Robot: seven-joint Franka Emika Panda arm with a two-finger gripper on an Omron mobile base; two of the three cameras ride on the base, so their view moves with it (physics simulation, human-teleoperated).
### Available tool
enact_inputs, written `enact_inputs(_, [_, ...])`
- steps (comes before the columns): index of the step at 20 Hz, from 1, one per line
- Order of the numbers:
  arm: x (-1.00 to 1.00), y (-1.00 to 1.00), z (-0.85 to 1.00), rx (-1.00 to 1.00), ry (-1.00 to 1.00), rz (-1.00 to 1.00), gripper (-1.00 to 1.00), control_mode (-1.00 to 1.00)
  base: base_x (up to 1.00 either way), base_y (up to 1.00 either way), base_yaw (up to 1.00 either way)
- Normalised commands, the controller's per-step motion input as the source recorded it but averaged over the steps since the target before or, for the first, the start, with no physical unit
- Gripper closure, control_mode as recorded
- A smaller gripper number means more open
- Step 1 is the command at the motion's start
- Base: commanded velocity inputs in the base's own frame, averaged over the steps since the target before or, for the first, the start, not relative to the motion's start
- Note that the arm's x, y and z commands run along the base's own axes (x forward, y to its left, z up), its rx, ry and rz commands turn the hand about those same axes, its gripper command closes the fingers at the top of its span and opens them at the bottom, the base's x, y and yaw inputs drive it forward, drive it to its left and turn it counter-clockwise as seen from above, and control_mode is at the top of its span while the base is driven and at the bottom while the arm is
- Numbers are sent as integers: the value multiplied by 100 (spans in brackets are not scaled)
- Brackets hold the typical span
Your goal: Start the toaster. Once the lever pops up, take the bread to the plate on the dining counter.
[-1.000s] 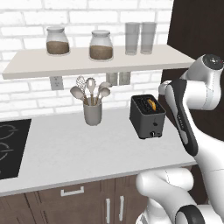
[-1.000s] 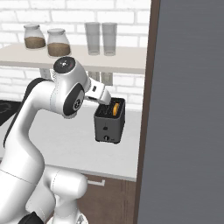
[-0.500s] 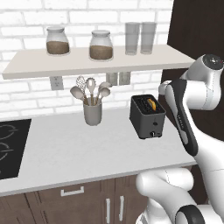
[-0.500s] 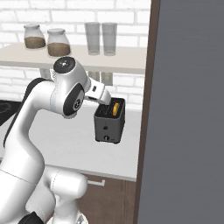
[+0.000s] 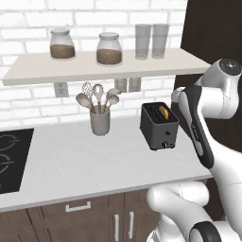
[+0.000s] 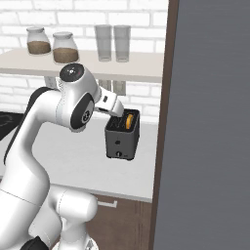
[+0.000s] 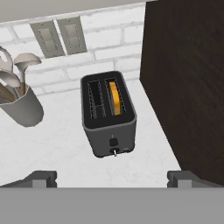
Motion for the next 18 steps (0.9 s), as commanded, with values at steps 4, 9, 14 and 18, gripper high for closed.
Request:
enact_inputs(4, [0,0,0,0,0,0,-100,-100,0,0,0])
enact_inputs(9, [0,0,0,0,0,0,-100,-100,0,0,0])
enact_inputs(14, [0,0,0,0,0,0,-100,-100,0,0,0])
enact_inputs(18, [0,0,0,0,0,0,-100,-100,0,0,0])
